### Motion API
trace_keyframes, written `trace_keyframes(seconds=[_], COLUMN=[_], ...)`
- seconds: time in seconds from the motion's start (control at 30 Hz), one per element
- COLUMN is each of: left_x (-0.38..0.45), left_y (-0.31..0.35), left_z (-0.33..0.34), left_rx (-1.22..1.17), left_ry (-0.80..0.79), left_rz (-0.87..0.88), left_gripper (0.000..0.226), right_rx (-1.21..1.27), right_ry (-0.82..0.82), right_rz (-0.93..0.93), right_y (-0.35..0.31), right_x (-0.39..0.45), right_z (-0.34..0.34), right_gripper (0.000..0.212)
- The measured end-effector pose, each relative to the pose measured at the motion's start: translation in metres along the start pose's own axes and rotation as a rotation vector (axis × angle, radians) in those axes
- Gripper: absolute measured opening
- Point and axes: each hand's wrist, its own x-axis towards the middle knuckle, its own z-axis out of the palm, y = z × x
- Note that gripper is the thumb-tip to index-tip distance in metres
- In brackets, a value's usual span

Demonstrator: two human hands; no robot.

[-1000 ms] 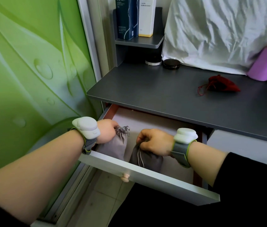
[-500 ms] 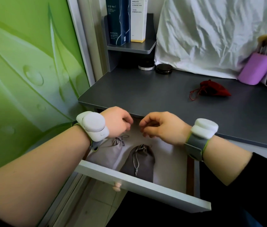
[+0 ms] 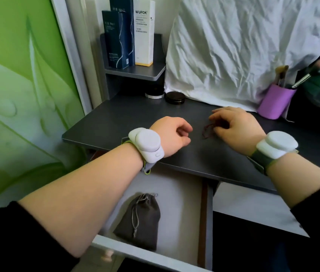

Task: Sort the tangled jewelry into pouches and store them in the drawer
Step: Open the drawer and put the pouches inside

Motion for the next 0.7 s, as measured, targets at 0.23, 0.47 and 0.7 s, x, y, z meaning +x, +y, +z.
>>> trace_keyframes(seconds=[0.23,0.47,0.7], left_x=[0.016,0.018,0.010], left_y=[0.002,0.002,0.002], left_z=[0.014,0.015,0.018], left_rx=[0.006,0.012,-0.037], left_ry=[-0.041,-0.046,-0.026], left_rz=[-0.042,-0.051,-0.019], left_gripper=[0.028,0.035,0.057], right_rx=[-0.151,-0.139,0.119], right_ry=[-0.171,-0.100,-0.038], right_rz=[0.158,0.207,0.155], right_y=[0.036,0.036,0.009], right_x=[0.025,0.025,0.003], right_z=[0.020,0.028,0.013], right_gripper=[0.061,0.039,0.029])
